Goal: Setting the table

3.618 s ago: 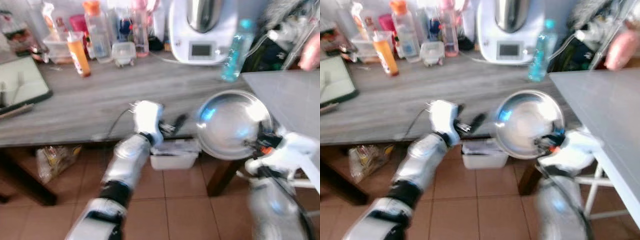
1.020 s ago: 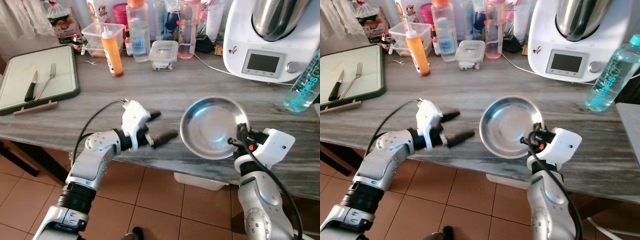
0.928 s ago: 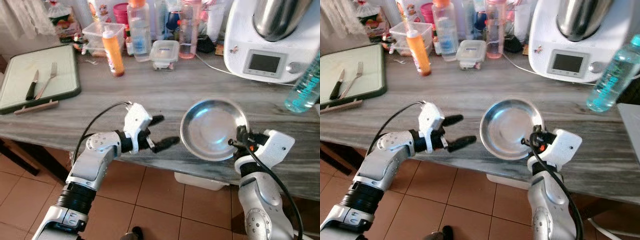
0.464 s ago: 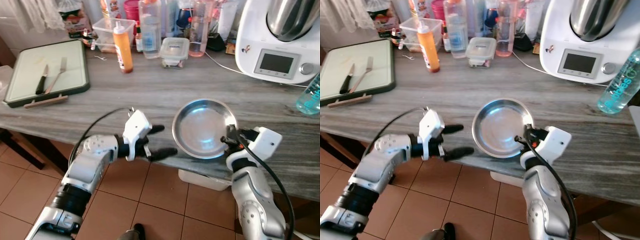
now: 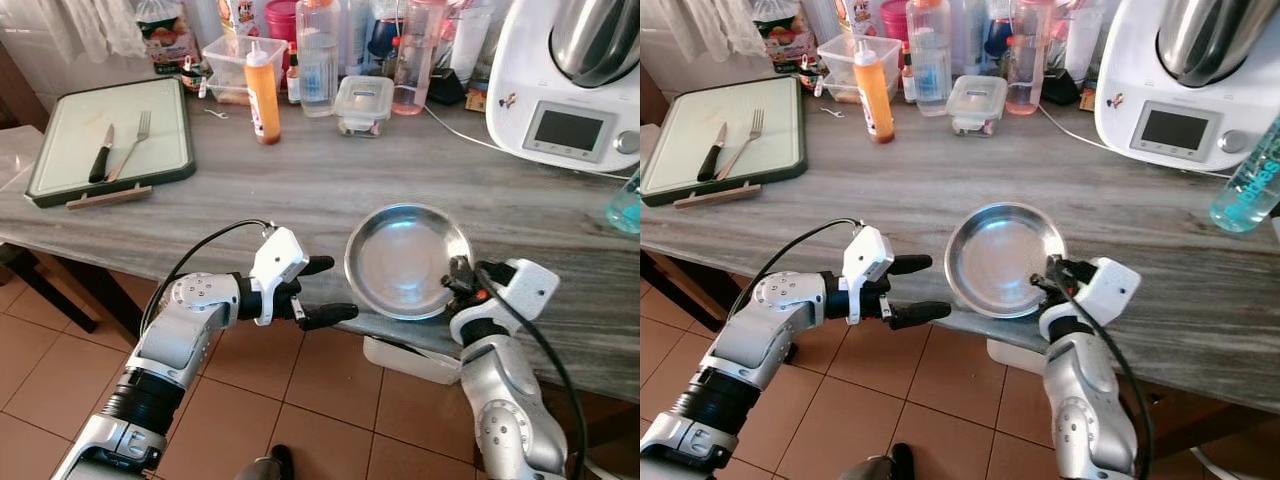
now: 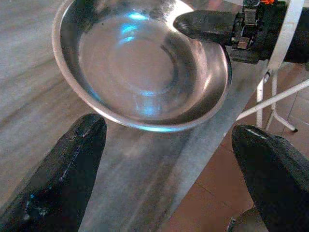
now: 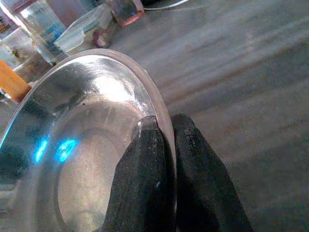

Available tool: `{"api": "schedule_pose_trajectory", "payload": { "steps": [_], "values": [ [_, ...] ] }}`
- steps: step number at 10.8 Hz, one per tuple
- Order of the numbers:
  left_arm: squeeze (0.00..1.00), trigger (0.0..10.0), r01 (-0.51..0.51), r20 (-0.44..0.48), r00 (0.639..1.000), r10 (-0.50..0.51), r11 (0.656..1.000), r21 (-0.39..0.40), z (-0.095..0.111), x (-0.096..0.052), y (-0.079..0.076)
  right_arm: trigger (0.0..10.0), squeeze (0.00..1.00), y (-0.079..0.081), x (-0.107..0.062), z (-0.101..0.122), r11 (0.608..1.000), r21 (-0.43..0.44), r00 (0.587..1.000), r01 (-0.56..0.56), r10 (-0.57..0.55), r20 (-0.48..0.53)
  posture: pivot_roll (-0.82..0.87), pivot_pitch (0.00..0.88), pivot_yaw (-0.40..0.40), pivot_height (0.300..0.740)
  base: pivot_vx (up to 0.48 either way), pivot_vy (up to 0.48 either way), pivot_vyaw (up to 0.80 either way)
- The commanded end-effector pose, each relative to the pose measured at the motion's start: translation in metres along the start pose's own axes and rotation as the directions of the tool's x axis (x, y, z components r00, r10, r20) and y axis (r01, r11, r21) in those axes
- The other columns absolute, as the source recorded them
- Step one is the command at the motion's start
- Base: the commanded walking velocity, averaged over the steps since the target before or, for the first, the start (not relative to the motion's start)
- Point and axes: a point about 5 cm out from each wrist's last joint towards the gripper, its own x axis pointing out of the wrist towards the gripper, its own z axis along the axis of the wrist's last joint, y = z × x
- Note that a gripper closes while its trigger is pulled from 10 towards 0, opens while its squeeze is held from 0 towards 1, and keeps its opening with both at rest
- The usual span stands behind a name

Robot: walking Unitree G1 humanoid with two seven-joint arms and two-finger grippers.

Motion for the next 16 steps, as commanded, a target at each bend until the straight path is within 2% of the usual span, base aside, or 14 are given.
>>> {"api": "schedule_pose_trajectory", "payload": {
  "steps": [1, 4, 5, 6, 11, 15, 16],
  "values": [
    [0.0, 10.0, 0.019, -0.009, 1.0, -0.019, 1.0, 0.022, 0.002, 0.002, -0.002, 10.0, 0.0, 0.008, 0.001, -0.007, 0.994, 0.104, 1.0, 0.03, -0.03, -0.008, 0.06, 0.126, 0.014, 0.74, 0.0, 0.0, 0.0],
    [0.0, 10.0, 0.028, -0.008, 1.0, -0.027, 0.999, 0.023, 0.002, 0.004, -0.003, 10.0, 0.0, 0.009, 0.005, -0.004, 0.99, 0.133, 0.999, 0.043, -0.044, 0.002, 0.06, 0.129, 0.016, 0.74, 0.0, 0.0, 0.0],
    [0.0, 10.0, 0.033, -0.005, 0.999, -0.032, 0.999, 0.022, 0.002, 0.005, -0.004, 10.0, 0.46, 0.009, 0.006, -0.004, 0.989, 0.139, 0.999, 0.045, -0.045, -0.001, 0.06, 0.128, 0.017, 0.74, 0.0, 0.0, 0.0],
    [0.0, 10.0, 0.036, -0.003, 0.999, -0.036, 0.999, 0.022, 0.002, 0.006, -0.005, 10.0, 1.0, 0.009, 0.006, -0.005, 0.988, 0.147, 0.999, 0.045, -0.044, -0.006, 0.05, 0.128, 0.017, 0.74, 0.0, 0.0, 0.0],
    [0.0, 10.0, 0.04, 0.003, 0.999, -0.04, 0.999, 0.024, 0.004, 0.009, -0.005, 10.0, 1.0, 0.004, 0.007, -0.011, 0.989, 0.118, 0.996, 0.085, -0.082, -0.028, 0.05, 0.121, 0.02, 0.74, 0.0, 0.0, 0.0],
    [0.0, 10.0, 0.032, 0.007, 0.999, -0.032, 0.999, 0.029, 0.005, 0.01, -0.004, 10.0, 1.0, 0.004, 0.011, -0.001, 0.994, 0.083, 0.997, 0.067, -0.071, 0.039, 0.06, 0.122, 0.021, 0.74, 0.0, 0.0, 0.0],
    [0.0, 10.0, 0.023, 0.015, 1.0, -0.023, 0.999, 0.032, 0.006, 0.01, -0.003, 10.0, 1.0, 0.006, 0.011, 0.006, 0.999, -0.008, 0.995, 0.051, -0.05, 0.081, 0.06, 0.123, 0.022, 0.74, 0.0, 0.0, 0.0]
  ]
}}
